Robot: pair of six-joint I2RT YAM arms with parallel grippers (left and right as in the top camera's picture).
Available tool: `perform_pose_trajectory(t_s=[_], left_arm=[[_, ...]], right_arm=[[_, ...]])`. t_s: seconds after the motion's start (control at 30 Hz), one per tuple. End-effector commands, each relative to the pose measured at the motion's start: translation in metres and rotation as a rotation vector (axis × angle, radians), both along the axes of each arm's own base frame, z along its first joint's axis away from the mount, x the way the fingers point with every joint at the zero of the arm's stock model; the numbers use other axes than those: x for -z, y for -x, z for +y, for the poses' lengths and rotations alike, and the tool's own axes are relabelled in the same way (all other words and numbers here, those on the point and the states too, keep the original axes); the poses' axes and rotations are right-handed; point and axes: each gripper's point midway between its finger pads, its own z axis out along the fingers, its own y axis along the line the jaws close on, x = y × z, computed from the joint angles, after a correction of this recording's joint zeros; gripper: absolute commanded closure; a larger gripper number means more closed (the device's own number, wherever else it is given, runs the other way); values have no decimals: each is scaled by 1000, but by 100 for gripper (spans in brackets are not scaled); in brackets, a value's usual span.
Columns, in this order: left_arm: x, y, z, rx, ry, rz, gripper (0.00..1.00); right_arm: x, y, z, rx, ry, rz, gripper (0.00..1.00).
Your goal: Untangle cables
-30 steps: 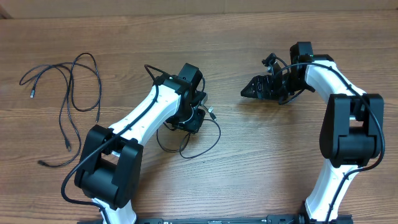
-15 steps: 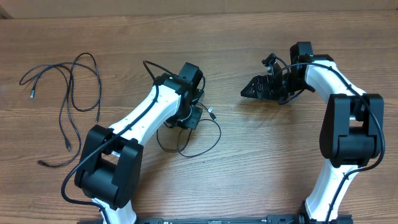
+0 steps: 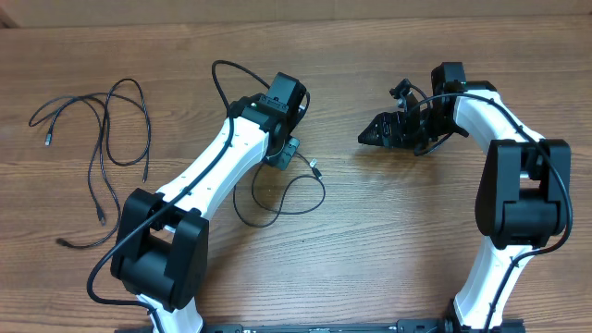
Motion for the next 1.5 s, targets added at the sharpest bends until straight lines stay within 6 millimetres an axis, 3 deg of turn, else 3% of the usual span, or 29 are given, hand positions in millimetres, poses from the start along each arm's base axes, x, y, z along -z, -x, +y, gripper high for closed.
perform_pose_trajectory(t_s=[0.0, 0.2, 0.3, 0.43, 0.67, 0.9, 1.2, 1.47], left_arm=[[-8, -13, -1, 42, -30, -53, 83], [-11, -22, -5, 40, -11, -92, 83], [-9, -19, -10, 37, 22, -75, 74], [-4, 8, -41, 102, 202, 63, 62], [-3, 49, -64, 174, 356, 246, 64], [17, 70, -53, 159, 320, 324, 70], [60, 115, -24, 203, 229, 450, 57], [81, 113, -8, 188, 148, 404, 61]], right_arm=[[5, 2, 3, -3, -5, 17, 0], [5, 2, 3, -3, -5, 17, 0], [5, 2, 3, -3, -5, 17, 0], [5, 2, 3, -3, -5, 16, 0], [5, 2, 3, -3, -5, 16, 0], [5, 2, 3, -3, -5, 17, 0], [5, 2, 3, -3, -5, 17, 0], [5, 2, 3, -3, -5, 17, 0]])
